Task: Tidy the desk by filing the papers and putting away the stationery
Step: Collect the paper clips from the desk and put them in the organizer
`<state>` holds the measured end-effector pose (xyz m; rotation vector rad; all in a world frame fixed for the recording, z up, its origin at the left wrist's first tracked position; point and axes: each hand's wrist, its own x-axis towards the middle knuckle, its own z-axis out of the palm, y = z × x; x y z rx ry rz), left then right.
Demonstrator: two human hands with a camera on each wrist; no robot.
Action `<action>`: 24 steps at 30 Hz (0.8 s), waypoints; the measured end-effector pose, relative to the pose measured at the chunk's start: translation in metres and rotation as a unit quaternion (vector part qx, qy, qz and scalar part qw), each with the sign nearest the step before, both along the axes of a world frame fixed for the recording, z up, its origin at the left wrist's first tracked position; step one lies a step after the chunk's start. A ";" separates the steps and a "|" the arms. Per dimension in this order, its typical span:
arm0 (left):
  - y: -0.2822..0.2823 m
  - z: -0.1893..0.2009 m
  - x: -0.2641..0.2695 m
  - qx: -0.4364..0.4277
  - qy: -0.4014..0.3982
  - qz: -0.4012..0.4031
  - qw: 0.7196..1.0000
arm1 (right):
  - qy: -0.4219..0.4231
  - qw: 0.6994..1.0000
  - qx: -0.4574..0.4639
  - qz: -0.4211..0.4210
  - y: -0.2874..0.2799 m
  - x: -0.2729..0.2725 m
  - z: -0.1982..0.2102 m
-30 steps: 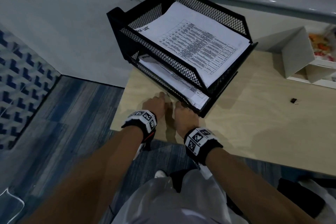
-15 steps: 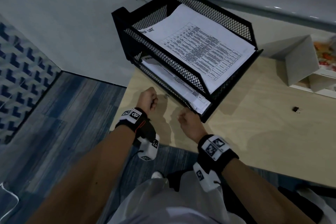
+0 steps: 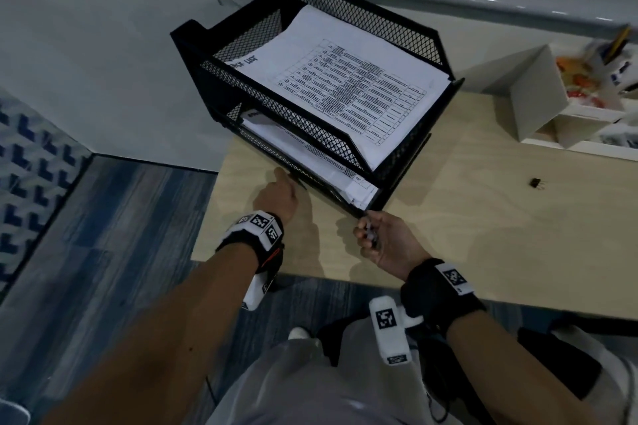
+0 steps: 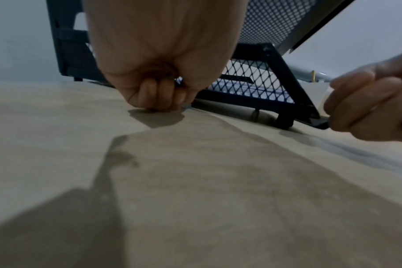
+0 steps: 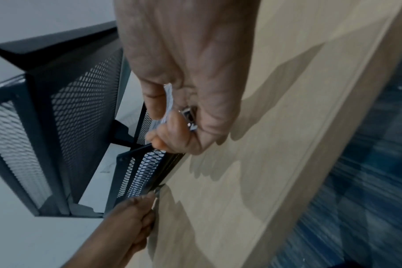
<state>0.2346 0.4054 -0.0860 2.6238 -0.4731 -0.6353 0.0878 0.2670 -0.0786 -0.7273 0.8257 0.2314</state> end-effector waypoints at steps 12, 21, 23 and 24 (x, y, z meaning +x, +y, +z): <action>0.004 -0.001 -0.008 0.092 -0.024 -0.056 0.994 | 0.027 0.969 -0.226 0.098 0.006 0.000 0.004; 0.007 0.006 -0.039 -0.166 0.228 0.157 0.946 | 0.024 0.963 -0.239 0.124 -0.018 -0.003 0.007; 0.004 0.008 -0.045 -0.195 0.249 0.213 0.924 | 0.019 0.954 -0.254 0.158 -0.021 -0.003 0.011; 0.005 0.008 -0.047 -0.196 0.222 0.224 0.928 | 0.014 0.950 -0.260 0.173 -0.023 -0.002 0.013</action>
